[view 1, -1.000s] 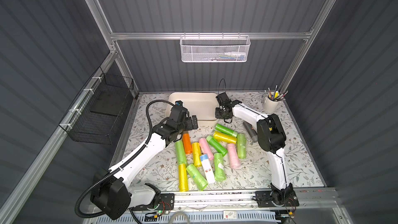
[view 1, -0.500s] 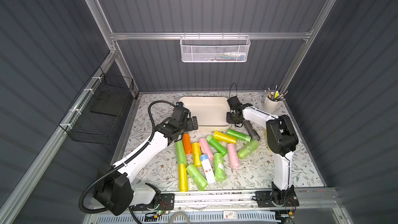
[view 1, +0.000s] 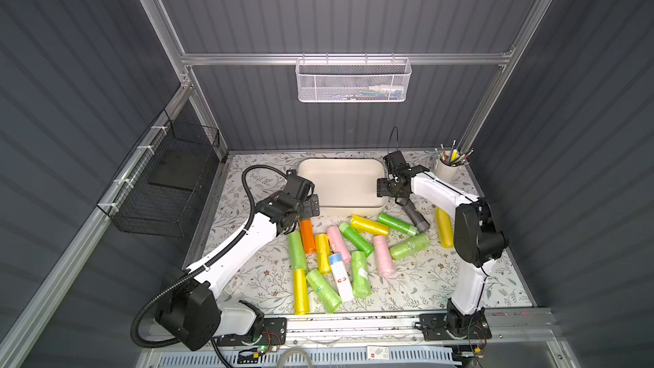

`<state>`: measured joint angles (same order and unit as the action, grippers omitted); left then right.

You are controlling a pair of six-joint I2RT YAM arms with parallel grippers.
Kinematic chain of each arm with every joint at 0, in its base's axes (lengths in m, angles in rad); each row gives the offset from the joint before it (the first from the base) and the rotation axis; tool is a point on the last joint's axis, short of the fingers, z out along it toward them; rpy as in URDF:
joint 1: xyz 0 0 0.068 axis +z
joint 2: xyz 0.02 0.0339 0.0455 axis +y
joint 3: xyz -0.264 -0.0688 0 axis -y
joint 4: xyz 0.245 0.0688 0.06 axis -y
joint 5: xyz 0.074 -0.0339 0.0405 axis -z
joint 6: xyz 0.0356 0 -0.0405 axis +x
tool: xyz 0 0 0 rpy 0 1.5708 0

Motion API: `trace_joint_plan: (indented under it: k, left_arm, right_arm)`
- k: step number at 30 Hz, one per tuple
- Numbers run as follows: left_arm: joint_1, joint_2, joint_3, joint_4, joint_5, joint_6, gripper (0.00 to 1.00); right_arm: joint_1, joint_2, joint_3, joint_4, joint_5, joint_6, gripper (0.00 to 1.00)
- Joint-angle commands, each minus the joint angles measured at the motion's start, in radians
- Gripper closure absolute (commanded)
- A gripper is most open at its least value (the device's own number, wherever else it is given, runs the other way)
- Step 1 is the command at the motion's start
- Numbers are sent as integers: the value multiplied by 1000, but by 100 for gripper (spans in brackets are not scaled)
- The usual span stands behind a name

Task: Put the roll of trash bags into the storage box
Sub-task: Move the storage box to the center of the board, then pick up the roll of trash bags from the center of the board.

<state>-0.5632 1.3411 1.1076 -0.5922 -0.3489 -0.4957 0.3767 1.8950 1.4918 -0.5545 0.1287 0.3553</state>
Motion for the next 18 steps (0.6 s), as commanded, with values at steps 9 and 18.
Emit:
trace_joint_plan:
  k: [9,18]
  left_arm:
    - [-4,-154,-83,-276,-96,-146,0]
    - [-17,-266,-146,-413,40,-193,0]
  right_arm:
    - [64,-176,24,-61,-52,20,2]
    - [93,-375,-157,-53,-127,95,1]
